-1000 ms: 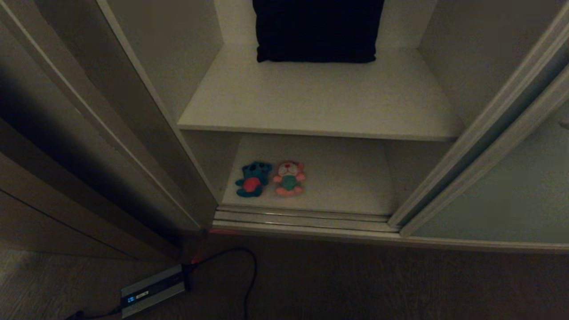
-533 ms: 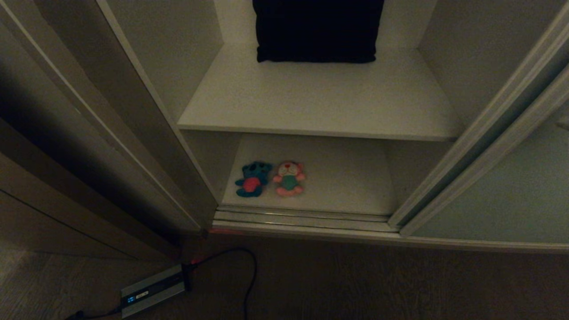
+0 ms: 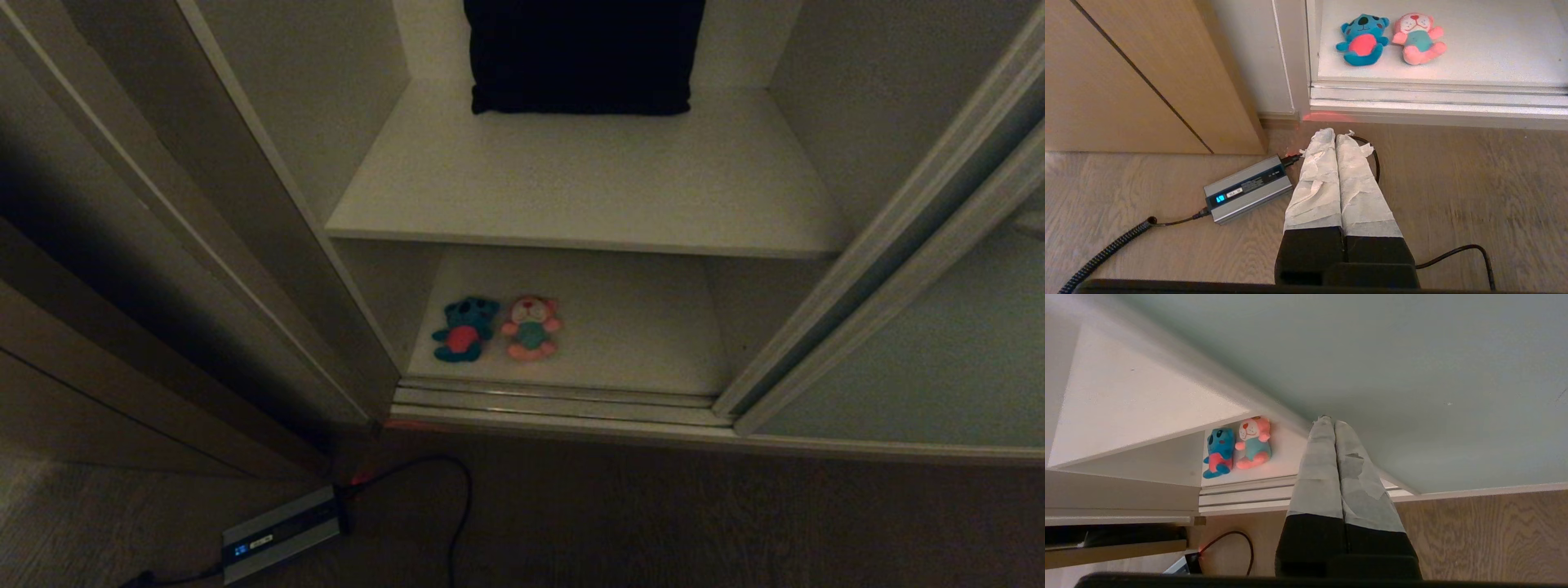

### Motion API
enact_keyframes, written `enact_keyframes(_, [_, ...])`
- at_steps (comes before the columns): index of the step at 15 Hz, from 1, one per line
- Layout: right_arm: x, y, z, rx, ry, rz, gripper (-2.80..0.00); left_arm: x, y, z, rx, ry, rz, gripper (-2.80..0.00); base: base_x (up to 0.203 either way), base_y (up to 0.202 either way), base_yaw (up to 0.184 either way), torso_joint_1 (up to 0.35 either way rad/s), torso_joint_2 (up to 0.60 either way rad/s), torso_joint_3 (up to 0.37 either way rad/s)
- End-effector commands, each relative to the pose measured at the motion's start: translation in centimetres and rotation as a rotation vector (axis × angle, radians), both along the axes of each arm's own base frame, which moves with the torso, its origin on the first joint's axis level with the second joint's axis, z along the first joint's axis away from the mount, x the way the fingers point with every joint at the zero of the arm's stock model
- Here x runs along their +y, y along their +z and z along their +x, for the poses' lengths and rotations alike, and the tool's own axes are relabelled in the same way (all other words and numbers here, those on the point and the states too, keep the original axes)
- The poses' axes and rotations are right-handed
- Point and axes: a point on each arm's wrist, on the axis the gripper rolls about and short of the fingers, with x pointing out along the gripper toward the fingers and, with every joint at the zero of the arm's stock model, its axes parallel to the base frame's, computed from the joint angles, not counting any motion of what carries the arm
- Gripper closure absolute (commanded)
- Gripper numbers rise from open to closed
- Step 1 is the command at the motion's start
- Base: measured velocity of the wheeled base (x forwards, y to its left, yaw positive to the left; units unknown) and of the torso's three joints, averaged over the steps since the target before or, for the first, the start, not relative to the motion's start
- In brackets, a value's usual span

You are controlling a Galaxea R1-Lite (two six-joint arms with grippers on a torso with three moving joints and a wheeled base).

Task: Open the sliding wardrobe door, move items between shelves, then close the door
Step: Close the door

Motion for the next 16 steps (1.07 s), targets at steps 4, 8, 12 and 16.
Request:
enact_keyframes(4, [0.3, 0.1, 0.4, -0.002, 0.023, -0.001, 0.0, 0.0, 0.0, 0.0, 0.0, 0.001, 0.0, 0.0, 0.0, 0.0, 0.0, 0.0, 0.0, 0.0])
enact_keyframes(8, [1.7, 0.4, 0.3, -0.017, 0.068, -0.008, 0.0, 0.0, 0.0, 0.0, 0.0, 0.001, 0.0, 0.0, 0.0, 0.0, 0.0, 0.0, 0.0, 0.0])
enact_keyframes(12, [4.3, 0.6, -1.0, -0.035, 0.16, -0.015, 0.0, 0.0, 0.0, 0.0, 0.0, 0.001, 0.0, 0.0, 0.0, 0.0, 0.0, 0.0, 0.0, 0.0])
enact_keyframes(16, [7.8, 0.5, -2.1, -0.049, 0.31, -0.02, 0.0, 0.0, 0.0, 0.0, 0.0, 0.001, 0.0, 0.0, 0.0, 0.0, 0.0, 0.0, 0.0, 0.0])
